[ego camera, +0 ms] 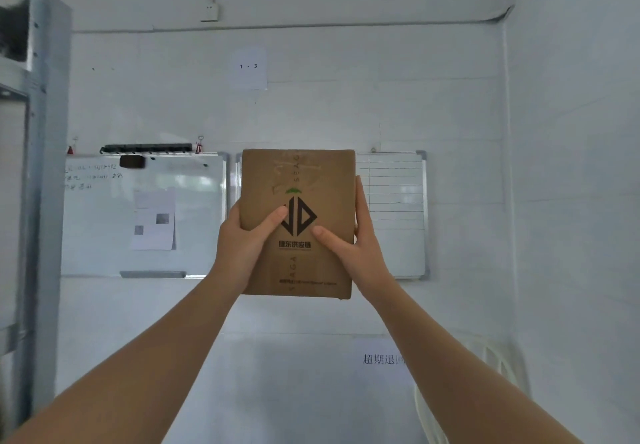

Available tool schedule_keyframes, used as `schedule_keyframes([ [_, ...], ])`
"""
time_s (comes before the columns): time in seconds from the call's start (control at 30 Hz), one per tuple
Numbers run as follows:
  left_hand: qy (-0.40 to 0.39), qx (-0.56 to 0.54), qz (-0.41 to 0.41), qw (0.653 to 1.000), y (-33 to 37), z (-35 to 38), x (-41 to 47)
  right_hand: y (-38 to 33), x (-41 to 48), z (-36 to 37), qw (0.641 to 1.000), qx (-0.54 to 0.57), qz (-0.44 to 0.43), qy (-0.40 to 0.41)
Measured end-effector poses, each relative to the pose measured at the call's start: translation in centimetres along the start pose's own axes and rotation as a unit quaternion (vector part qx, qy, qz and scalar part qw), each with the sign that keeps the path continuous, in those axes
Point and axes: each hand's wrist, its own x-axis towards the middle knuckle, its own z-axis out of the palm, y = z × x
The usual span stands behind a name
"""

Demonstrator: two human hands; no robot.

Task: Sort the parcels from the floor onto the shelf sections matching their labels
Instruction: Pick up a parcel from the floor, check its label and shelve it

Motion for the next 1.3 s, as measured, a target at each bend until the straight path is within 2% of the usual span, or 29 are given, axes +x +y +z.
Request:
schedule_keyframes([
  [0.1,0.002,-0.013,-0.004,1.0,0.9,-1.6,-0.1,-1.2,-0.2,0.5,0.998,0.018,0.032,-0.042],
  [0.27,0.013,-0.039,-0.007,0.999,2.1,-4.5,-0.4,-2.5,-0.6,2.1,0.987,0.062,0.146,-0.037],
  [0.33,0.012,-0.025,-0.001,1.0,2.4,-5.0,-0.8,-2.6,-1.1,3.2,0.987,0.061,0.137,-0.057],
  [0.43,0.022,-0.001,0.014,1.0,3.1,-5.6,-1.0,-3.0,-1.7,4.6,0.988,0.088,0.118,-0.034],
  [0.5,0.046,0.055,0.063,0.995,3.5,-6.0,-0.7,-3.4,-1.9,5.4,0.99,0.1,0.104,-0.001],
  [0.53,0.061,0.101,0.115,0.986,3.5,-6.2,-0.7,-3.4,-1.9,5.8,0.99,0.101,0.093,0.015],
  [0.6,0.069,0.227,0.231,0.944,3.9,-5.7,-1.1,-3.6,-2.0,6.9,0.993,0.086,0.062,0.047],
  [0.67,0.047,0.331,0.261,0.906,4.2,-4.4,-2.1,-3.8,-2.0,8.3,0.994,0.059,0.037,0.089],
  [0.7,0.031,0.344,0.247,0.905,4.3,-3.7,-2.5,-3.7,-1.9,8.9,0.992,0.049,0.023,0.112],
  [0.83,-0.004,0.253,0.129,0.959,5.5,-1.8,-3.2,-3.5,-1.9,10.2,0.986,-0.054,0.004,0.16],
  [0.93,0.005,0.185,0.057,0.981,5.7,-1.6,-2.1,-3.7,-2.7,10.1,0.98,-0.133,-0.003,0.146],
  [1.1,0.045,0.021,0.044,0.998,5.6,-3.5,-0.8,-3.5,-3.4,9.5,0.985,-0.143,-0.067,0.07],
  [1.2,-0.005,-0.051,0.017,0.999,5.3,-5.4,-0.2,-3.4,-3.1,8.8,0.988,-0.136,-0.071,0.027],
  [1.3,-0.053,-0.063,0.01,0.997,5.0,-6.6,0.1,-3.2,-3.0,8.7,0.99,-0.125,-0.067,0.011],
])
